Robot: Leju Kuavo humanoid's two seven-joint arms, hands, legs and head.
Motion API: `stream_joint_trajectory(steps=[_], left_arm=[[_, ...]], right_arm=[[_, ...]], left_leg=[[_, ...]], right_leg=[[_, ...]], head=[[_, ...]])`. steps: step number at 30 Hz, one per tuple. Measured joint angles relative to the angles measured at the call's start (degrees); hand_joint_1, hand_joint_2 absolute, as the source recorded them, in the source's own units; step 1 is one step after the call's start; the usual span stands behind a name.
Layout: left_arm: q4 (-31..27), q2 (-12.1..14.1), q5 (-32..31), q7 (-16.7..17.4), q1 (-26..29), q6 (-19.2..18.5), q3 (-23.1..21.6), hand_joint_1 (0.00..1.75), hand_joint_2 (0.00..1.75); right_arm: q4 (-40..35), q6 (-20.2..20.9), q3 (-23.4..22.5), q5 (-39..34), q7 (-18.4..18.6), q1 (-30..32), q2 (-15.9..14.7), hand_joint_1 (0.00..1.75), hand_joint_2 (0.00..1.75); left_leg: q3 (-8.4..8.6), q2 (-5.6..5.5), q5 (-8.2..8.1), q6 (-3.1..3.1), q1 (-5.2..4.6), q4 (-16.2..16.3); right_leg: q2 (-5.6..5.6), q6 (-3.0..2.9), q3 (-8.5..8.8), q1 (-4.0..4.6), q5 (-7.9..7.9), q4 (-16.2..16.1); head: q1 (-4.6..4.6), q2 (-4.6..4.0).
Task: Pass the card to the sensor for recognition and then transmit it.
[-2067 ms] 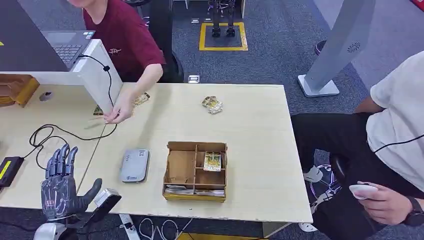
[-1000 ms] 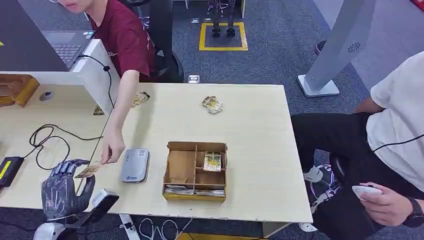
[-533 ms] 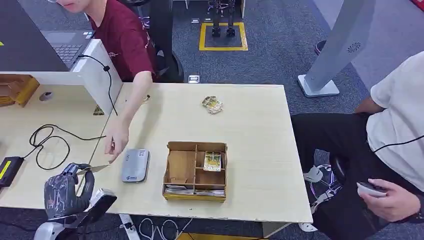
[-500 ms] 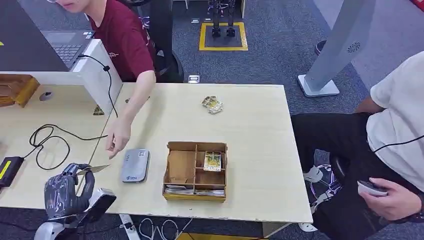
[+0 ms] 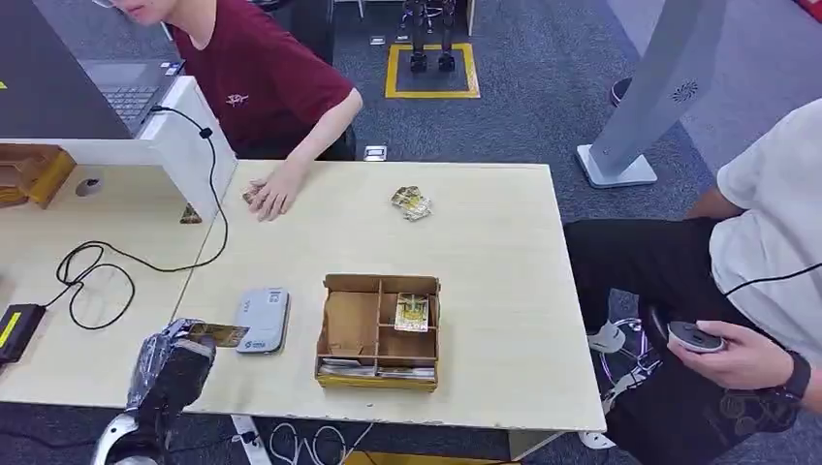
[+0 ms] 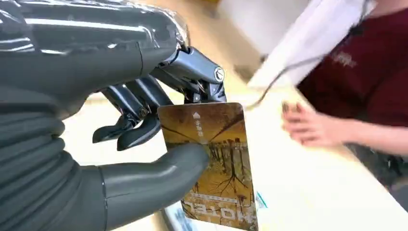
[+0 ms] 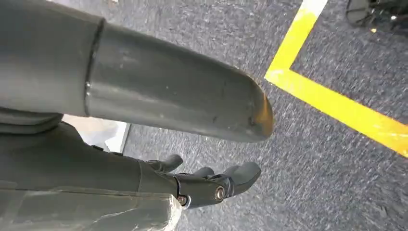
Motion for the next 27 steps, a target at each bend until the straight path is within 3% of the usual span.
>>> stream_joint_trajectory(steps=[9, 18, 27], left_arm=[[0.98, -1.88, 5.54, 6.57, -5.16, -0.52, -1.68, 1.75, 1.75], [4.92, -2.95, 8.93, 7.91, -8.70, 1.38, -4.37, 1.75, 1.75], [13.33, -4.28, 5.17, 9.11, -14.01, 6.10, -8.22, 1.75, 1.75]], right_arm=[[-0.48, -0.91, 2.53, 0.97, 0.68, 0.46, 0.02, 0.00, 0.00], [-0.13, -2.03, 2.40, 4.06, -0.48, 0.29, 0.02, 0.00, 0.00], [1.20, -3.30, 1.05, 6.31, -1.59, -0.39, 0.02, 0.00, 0.00]], left_leg=[[0.02, -0.01, 0.02, -0.02, 0.00, 0.01], [0.01, -0.02, 0.02, -0.02, 0.00, 0.01], [0.01, -0.01, 0.03, -0.02, 0.00, 0.01]], right_leg=[[0.00, -0.01, 0.01, 0.00, 0.01, 0.00], [0.00, -0.01, -0.01, 0.00, 0.01, 0.00], [0.00, -0.01, 0.01, 0.00, 0.02, 0.00]], head=[[-0.02, 0.00], [-0.02, 0.00], [0.00, 0.00]])
